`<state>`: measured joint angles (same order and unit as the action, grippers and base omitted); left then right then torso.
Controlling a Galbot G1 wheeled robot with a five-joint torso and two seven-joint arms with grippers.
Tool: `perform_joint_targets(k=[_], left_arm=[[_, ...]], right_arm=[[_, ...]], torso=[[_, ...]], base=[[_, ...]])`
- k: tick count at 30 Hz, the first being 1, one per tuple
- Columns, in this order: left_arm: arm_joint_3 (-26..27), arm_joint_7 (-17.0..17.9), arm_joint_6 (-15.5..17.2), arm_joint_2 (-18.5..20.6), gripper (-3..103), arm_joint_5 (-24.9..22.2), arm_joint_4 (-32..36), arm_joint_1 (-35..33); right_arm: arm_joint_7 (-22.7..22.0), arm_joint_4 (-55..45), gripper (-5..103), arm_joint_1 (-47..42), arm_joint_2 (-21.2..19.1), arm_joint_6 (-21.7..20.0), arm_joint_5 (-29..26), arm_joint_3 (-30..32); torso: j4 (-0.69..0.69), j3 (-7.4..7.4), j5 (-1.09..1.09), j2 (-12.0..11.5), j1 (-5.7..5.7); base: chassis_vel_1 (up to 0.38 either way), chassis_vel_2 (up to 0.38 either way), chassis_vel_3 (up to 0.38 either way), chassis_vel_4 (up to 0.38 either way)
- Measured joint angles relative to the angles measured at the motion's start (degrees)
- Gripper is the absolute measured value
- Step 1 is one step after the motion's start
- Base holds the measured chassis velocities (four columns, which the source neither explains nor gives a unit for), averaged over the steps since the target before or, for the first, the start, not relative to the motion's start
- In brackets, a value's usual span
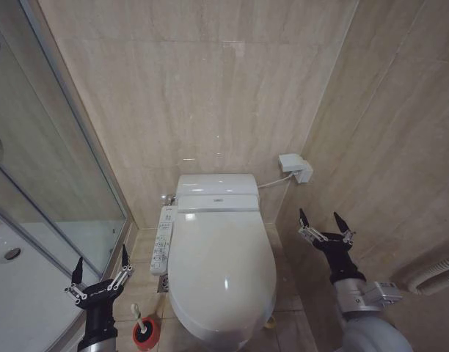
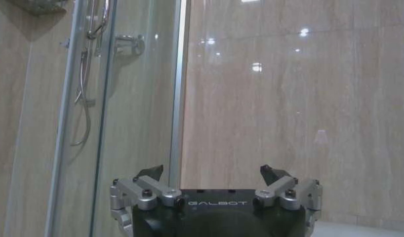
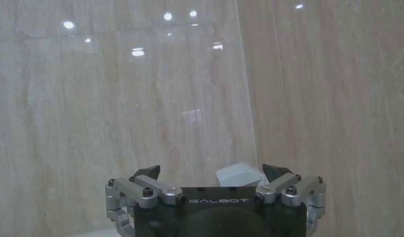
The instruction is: Open the toilet lid, clean the toilet bowl with a toilet brush, close the toilet lid, and flush.
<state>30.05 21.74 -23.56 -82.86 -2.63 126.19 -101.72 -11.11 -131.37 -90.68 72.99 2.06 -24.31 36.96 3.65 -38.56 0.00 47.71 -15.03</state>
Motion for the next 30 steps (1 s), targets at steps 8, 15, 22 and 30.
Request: perform_joint_targets(k=[8, 15, 22, 30], left_arm=[[0.00, 0.00, 0.00, 0.00, 99, 0.00, 0.00, 0.00], [0.00, 0.00, 0.00, 0.00, 99, 0.00, 0.00, 0.00], [0.00, 0.00, 0.00, 0.00, 99, 0.00, 0.00, 0.00], [0.00, 0.00, 0.00, 0.00, 99, 0.00, 0.00, 0.00]], right_arm=[[0.10, 0.28, 100, 0.26, 0.78, 0.12, 0.20, 0.10], [0.81, 0.36, 100, 0.11, 1.09, 0.03, 0.22, 0.00], [1.85, 0.00, 100, -0.08, 0.84, -0.63, 0.12, 0.10], [1.96, -0.07, 100, -0.12, 0.79, -0.80, 0.03, 0.15]], torso=[[0.00, 0.00, 0.00, 0.00, 0.00], [0.00, 0.00, 0.00, 0.00, 0.00], [0.00, 0.00, 0.00, 0.00, 0.00], [0.00, 0.00, 0.00, 0.00, 0.00]], base=[[0.000, 0.000, 0.000, 0.000], [0.000, 0.000, 0.000, 0.000], [0.000, 0.000, 0.000, 0.000], [0.000, 0.000, 0.000, 0.000]])
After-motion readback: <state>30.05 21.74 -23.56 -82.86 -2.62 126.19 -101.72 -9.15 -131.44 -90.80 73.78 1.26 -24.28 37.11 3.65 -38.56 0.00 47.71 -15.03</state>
